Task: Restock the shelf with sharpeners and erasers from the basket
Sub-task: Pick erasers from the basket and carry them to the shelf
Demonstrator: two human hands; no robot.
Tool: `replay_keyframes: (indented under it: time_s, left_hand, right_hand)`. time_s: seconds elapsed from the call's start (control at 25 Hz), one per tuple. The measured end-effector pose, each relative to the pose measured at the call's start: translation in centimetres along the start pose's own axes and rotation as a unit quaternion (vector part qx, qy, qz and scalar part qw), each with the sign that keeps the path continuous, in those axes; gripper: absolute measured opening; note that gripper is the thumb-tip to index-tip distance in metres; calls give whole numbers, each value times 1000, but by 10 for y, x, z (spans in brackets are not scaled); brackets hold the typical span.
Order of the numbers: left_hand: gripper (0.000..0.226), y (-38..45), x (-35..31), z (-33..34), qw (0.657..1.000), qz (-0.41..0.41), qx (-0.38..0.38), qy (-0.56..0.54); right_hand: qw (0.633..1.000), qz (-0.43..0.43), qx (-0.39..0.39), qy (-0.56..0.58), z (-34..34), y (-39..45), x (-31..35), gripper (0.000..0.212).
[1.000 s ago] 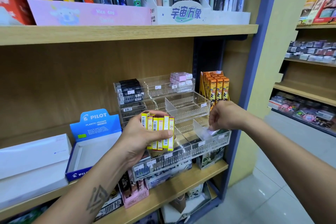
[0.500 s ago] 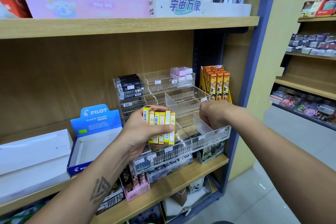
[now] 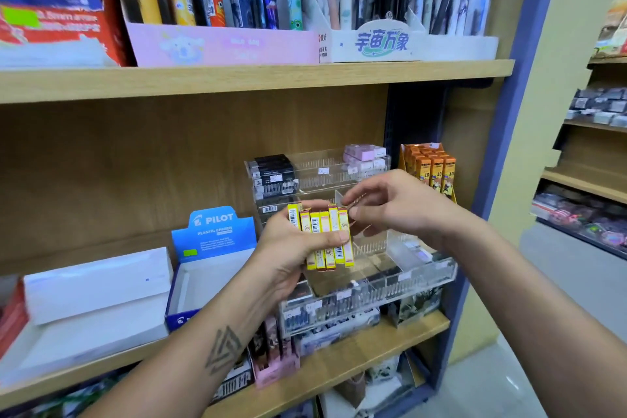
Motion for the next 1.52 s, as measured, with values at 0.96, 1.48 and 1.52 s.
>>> replay_keyframes:
  time_s: [0.96,1.48,1.52]
  left_hand:
    - [45,41,-49,-55,978,33,-166,-126]
    - [37,44,-48,-49,988,26,-131,-82]
    - [39,45,-48,-48,988,26,-126,-80]
  right_hand:
    - [889,-13,208,-407,61,108,-21,30]
    - [1000,17,8,-21,43,98,-5,24]
    - [994,37,4,105,44,93,-3,29]
Point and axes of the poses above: each hand's wrist, its own y-axis towards the middle knuckle, its own z-axis out of the palm, x = y × z, the point moved 6 cm from there along y, towards the middle knuckle, and after that the axes turned 15 degrees about -z, right-handed, at the moved point
